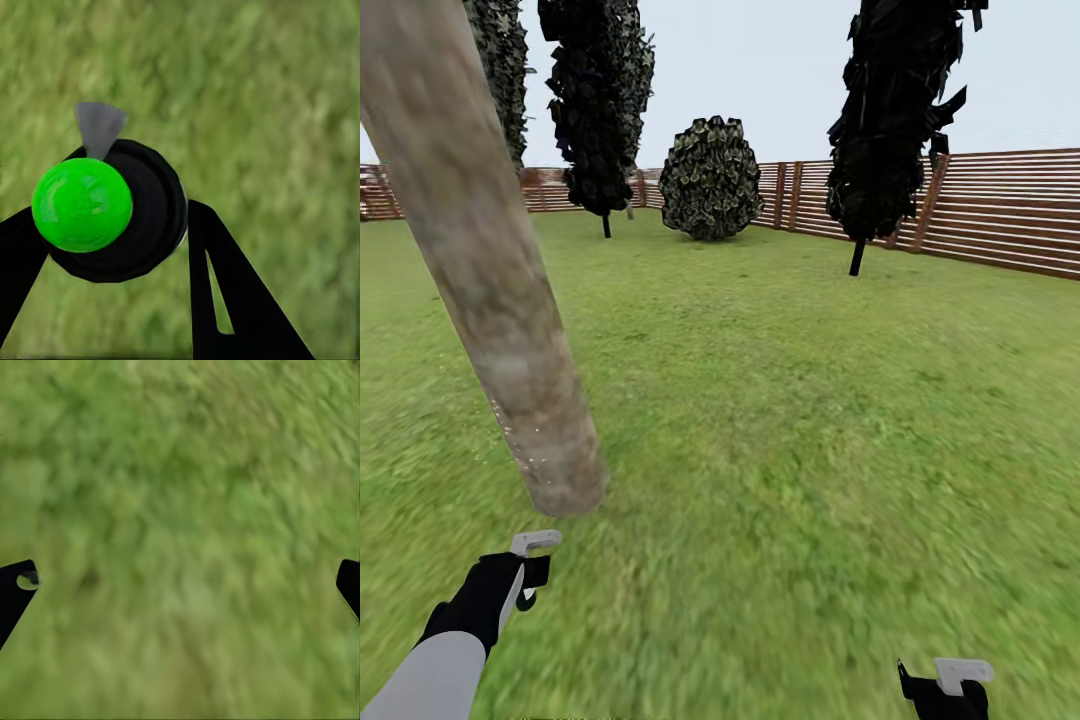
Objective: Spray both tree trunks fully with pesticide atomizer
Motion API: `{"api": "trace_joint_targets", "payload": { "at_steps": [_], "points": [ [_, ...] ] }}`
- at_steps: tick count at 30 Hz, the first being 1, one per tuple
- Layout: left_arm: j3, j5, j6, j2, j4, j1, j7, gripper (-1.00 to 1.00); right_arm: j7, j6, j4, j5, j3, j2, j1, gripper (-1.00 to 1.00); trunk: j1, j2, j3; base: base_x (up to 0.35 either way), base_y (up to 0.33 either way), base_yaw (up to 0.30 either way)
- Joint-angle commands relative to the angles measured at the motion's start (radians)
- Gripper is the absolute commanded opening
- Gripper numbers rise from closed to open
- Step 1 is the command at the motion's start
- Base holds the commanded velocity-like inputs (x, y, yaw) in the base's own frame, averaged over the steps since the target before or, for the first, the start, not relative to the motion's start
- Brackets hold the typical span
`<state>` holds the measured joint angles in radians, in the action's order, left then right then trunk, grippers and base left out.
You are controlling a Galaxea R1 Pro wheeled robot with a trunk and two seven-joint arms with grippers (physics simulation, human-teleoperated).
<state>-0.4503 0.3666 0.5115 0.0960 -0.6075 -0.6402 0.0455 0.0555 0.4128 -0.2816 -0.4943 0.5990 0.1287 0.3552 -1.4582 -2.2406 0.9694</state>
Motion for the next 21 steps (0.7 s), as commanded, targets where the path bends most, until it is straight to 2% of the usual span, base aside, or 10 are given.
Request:
{"api": "trace_joint_targets", "payload": {
  "at_steps": [1, 18, 21],
  "points": [
    [-0.004, 0.008, 0.004, -0.001, -0.001, -0.001, 0.005, -1.00, 0.006, 0.004, 0.001, -0.005, 0.008, 0.000, 0.001, 1.00, 0.000, 0.000, 0.001, 0.131, -0.268, 0.277],
    [-0.004, 0.008, 0.004, 0.001, 0.000, -0.001, 0.005, -1.00, 0.006, 0.004, 0.001, -0.005, 0.008, 0.000, 0.001, 1.00, 0.000, 0.000, 0.001, 0.209, -0.220, 0.258],
    [-0.004, 0.008, 0.004, 0.001, 0.000, -0.001, 0.005, -1.00, 0.006, 0.004, 0.001, -0.005, 0.008, 0.000, 0.001, 1.00, 0.000, 0.000, 0.001, 0.283, -0.141, 0.094]
  ]
}}
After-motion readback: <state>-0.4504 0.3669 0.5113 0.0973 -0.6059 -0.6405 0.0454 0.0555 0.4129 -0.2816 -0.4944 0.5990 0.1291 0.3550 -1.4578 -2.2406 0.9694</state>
